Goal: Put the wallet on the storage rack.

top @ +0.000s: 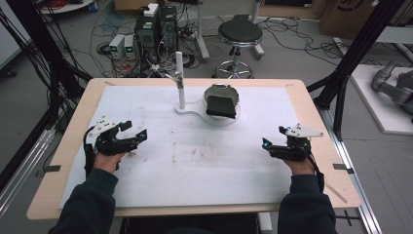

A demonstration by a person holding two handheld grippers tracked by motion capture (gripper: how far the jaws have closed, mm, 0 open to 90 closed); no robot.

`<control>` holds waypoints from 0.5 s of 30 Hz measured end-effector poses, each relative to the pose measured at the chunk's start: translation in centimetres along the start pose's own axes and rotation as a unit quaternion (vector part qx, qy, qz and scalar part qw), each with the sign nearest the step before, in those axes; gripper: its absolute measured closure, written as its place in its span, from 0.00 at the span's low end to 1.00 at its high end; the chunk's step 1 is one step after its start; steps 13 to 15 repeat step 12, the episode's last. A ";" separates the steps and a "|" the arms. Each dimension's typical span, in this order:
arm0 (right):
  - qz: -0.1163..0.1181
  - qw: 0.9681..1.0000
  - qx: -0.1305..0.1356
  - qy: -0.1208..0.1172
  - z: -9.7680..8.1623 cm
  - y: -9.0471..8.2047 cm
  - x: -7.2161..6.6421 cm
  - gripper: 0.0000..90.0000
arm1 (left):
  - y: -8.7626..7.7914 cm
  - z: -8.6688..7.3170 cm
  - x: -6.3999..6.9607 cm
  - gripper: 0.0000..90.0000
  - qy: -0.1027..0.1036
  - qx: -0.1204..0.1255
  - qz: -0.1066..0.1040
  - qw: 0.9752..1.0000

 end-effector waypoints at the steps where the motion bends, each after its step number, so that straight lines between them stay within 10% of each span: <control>1: 0.000 1.000 -0.002 -0.001 0.0 0.1 0.0 0.24 | 0.0 0.0 0.0 0.23 0.000 -0.001 0.000 1.000; 15: 0.004 1.000 -0.006 0.000 -0.1 0.6 0.3 0.24 | 0.4 -0.2 -0.2 0.23 -0.001 -0.007 0.003 1.000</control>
Point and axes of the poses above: each handheld gripper's, and its own axes: y roughly forward along the jaws, z roughly out of its top, x roughly to its right, the point moved 8 cm from there along y, roughly forward along the jaws, and after that the axes turned 15 degrees about -x, right-handed, at the moved point
